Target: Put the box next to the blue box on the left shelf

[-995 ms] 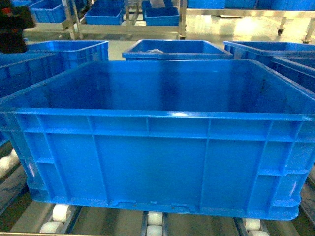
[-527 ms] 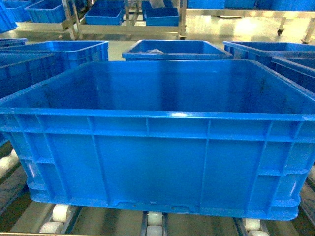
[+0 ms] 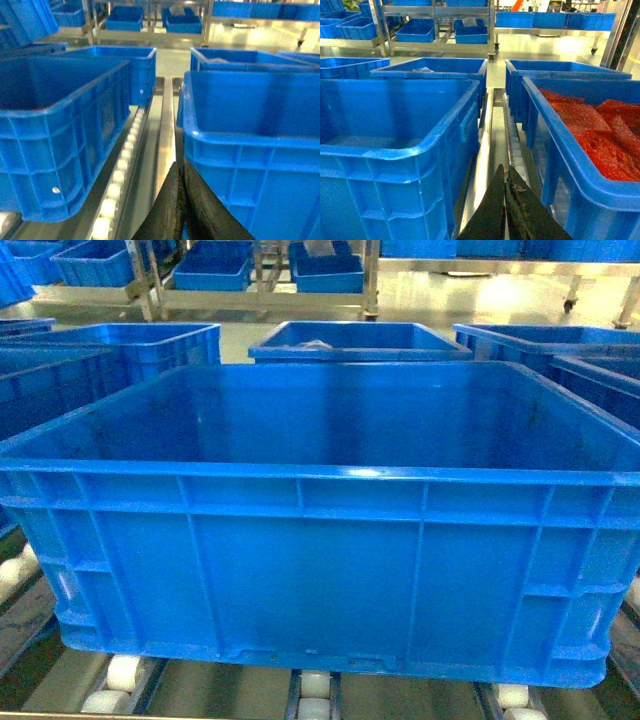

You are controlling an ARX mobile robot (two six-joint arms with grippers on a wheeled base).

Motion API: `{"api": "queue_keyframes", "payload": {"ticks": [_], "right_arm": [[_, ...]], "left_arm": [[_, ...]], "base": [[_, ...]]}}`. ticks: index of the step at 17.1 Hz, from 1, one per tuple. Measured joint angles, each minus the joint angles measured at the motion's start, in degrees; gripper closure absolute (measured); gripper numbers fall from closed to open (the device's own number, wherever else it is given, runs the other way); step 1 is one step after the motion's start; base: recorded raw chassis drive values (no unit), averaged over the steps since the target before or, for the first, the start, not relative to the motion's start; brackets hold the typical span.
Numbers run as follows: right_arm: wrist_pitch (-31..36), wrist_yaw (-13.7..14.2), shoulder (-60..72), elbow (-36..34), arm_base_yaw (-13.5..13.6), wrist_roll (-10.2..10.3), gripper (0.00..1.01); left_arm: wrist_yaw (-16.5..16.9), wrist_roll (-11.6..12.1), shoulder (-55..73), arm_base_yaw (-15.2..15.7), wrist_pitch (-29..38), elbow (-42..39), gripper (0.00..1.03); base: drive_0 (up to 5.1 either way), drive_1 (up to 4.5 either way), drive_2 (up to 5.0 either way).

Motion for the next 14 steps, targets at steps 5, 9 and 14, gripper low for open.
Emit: {"api": "queue_keyframes", "payload": {"ticks": [5,9,14], "right_arm": [[-9.73,0.00,-10.23,-0.02,0.00,-0.02,1.00],[-14.97,0.00,-15.69,-0.04,0.00,-0.02,1.00],[-17.55,0.00,-18.47,-0.04,0.00,-0.02,1.00]], "left_arm": [[0.00,0.00,-13.29,0.00,-11.45,-0.04,1.00],[0.00,0.02,-20.33,0.00,-18.16,-0.04,1.00],[0.00,0.00,-23.82,0.00,-21.42,-0.04,1.00]], "base": [[0.0,0.00,0.0],[0.0,0.00,0.0],[0.0,0.00,0.0]]}}
